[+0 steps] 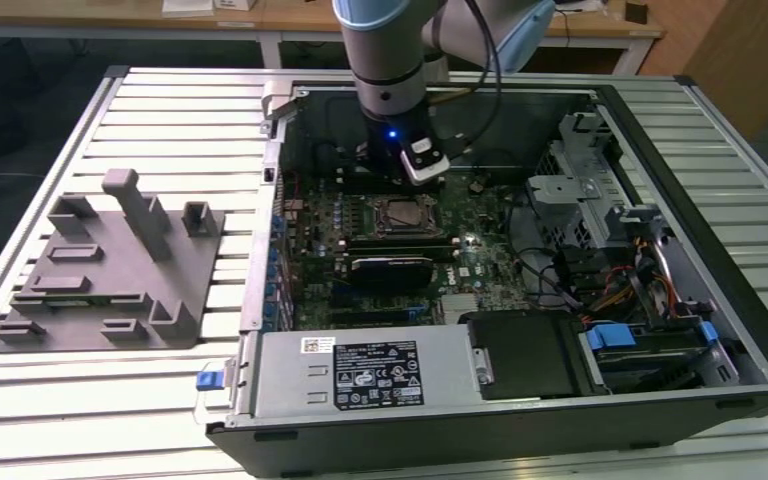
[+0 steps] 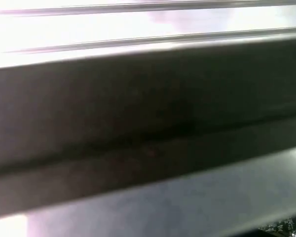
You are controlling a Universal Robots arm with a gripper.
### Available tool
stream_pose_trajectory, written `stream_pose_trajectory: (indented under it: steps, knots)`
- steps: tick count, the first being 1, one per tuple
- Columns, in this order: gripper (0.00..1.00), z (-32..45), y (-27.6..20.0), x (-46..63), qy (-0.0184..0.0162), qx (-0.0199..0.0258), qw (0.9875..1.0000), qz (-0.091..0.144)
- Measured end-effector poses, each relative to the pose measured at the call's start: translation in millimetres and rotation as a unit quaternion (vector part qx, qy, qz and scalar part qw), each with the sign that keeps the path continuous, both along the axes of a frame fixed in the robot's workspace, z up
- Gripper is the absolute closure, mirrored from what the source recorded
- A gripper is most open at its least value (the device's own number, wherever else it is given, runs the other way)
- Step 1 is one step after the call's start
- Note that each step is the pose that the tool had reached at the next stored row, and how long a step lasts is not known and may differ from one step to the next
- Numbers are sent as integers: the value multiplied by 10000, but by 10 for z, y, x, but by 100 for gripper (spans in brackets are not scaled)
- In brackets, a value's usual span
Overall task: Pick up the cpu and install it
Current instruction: 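Install the first cpu locking lever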
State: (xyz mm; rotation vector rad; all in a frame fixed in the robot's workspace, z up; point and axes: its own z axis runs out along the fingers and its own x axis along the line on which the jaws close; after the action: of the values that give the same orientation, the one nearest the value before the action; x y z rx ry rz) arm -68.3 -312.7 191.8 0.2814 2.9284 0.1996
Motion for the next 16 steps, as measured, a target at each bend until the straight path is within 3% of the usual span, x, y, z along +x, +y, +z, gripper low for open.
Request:
stream_pose_trajectory:
  steps: [8, 10, 13, 16]
  knots:
    - [89, 0, -4, 52, 0, 29, 10000, 22]
    - [89, 0, -8, 53, -1, 66, 10000, 22]
    - [89, -1, -15, 53, -1, 163, 9999, 22]
    - [89, -1, -27, 55, -1, 189, 9998, 22]
